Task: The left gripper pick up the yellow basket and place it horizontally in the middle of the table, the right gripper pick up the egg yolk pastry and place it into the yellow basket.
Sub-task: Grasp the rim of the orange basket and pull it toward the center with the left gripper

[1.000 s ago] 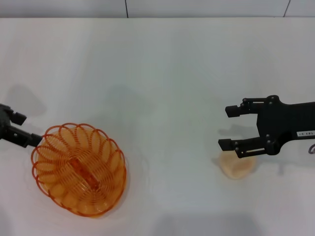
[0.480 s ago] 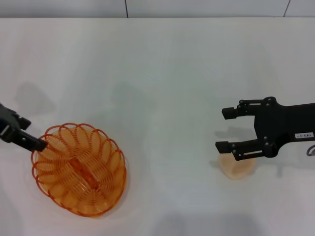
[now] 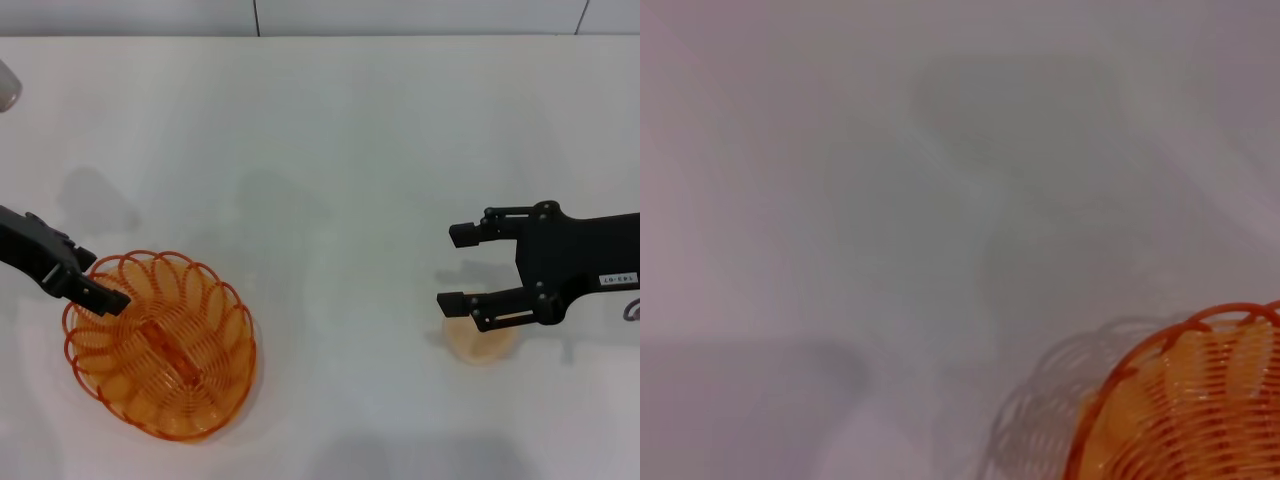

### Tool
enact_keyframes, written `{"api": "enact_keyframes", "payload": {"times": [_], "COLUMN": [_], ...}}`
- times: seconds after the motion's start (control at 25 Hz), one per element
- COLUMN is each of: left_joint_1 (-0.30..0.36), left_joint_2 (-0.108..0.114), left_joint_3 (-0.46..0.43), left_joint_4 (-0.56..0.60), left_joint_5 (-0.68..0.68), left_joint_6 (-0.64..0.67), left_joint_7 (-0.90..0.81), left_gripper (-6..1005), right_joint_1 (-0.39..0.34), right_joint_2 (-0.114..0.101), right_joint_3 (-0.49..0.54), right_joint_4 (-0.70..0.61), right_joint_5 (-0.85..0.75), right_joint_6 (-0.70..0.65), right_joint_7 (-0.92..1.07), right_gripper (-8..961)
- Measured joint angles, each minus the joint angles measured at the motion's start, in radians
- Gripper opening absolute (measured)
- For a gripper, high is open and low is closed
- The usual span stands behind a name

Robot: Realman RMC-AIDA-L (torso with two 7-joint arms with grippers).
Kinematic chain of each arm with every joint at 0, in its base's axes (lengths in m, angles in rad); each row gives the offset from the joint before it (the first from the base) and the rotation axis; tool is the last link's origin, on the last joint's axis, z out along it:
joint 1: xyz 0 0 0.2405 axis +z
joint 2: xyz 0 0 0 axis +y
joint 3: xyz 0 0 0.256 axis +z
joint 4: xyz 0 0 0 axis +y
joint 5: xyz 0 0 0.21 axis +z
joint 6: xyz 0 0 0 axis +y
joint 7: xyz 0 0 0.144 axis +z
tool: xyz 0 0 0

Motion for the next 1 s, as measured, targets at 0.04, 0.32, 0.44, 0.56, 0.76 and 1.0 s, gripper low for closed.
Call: {"api": "enact_keyframes", "payload": {"times": [0.04,0.32,0.44,0.56,0.76,1.0], "left_joint_1": [0.000,-0.011,-0.016,-0.017,-0.017,-0.017], "left_joint_2": [-0.001,-0.004,-0.004,-0.003,-0.004,-0.011], "left_joint_3": [0.001,0.002,0.002,0.002,0.002,0.002], "left_joint_4": [-0.001,-0.048,-0.060,-0.062,-0.069,-0.072], "left_joint_5": [0.000,0.001,0.002,0.002,0.003,0.000], "left_joint_6": [-0.002,-0.031,-0.047,-0.060,-0.067,-0.074], "left_joint_7": [-0.001,-0.003,-0.003,-0.003,0.001,0.002], "left_gripper": [753,742,737,627,550,535], "right_joint_1": [0.000,-0.002,-0.002,-0.002,-0.002,-0.003], "right_joint_2": [0.000,0.000,0.000,0.000,0.000,0.000], "right_joint_3": [0.000,0.000,-0.001,-0.002,-0.002,-0.001], "right_joint_4": [0.000,0.000,0.000,0.000,0.000,0.000], "right_joint_5": [0.000,0.000,0.000,0.000,0.000,0.000], "right_joint_6": [-0.002,-0.003,-0.005,-0.006,-0.007,-0.008], "right_joint_7": [0.000,0.002,0.002,0.002,0.002,0.002], "right_gripper": [800,800,800,801,801,800]}}
